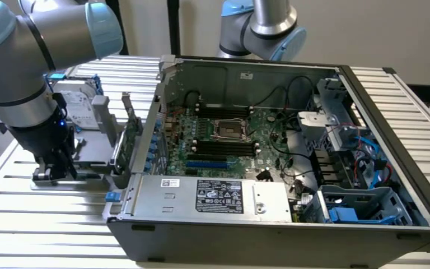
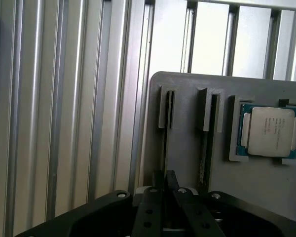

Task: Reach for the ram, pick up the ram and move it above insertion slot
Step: 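Pick up the ram and move it above insertion slot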

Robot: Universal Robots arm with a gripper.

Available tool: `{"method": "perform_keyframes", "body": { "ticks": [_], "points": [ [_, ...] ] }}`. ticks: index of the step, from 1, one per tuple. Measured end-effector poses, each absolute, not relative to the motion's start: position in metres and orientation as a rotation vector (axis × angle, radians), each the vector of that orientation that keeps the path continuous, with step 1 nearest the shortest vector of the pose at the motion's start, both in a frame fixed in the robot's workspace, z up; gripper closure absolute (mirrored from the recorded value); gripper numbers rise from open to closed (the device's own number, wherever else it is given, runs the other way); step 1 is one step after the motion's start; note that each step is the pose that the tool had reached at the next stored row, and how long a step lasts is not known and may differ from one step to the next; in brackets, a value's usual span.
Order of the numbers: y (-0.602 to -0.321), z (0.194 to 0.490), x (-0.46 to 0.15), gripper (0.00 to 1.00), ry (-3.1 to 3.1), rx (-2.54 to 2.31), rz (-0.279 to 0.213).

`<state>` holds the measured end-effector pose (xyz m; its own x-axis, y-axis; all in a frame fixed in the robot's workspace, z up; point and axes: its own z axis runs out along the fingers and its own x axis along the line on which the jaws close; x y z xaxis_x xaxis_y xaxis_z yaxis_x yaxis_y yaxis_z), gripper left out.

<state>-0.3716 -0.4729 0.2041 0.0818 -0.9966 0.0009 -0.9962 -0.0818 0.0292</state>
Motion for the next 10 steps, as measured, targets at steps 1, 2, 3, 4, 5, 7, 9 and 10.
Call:
{"method": "perform_keyframes", "body": {
  "ticks": [1,2,3,4,5,7,9,10],
  "points": [
    [-0.473,0.206,-0.372,0.86,-2.114,2.294,-0.03],
    [-0.473,0.209,-0.371,0.86,-2.114,2.294,-0.03],
    [-0.473,0.212,-0.371,0.86,-2.113,2.294,-0.03],
    [-0.473,0.215,-0.371,0.86,-2.113,2.294,-0.03],
    [-0.473,0.219,-0.371,0.86,-2.113,2.294,-0.031],
    [-0.473,0.226,-0.371,0.86,-2.113,2.294,-0.031],
    [-0.473,0.235,-0.37,0.86,-2.113,2.294,-0.031],
    [-0.473,0.239,-0.37,0.86,-2.113,2.294,-0.032]
  ]
}}
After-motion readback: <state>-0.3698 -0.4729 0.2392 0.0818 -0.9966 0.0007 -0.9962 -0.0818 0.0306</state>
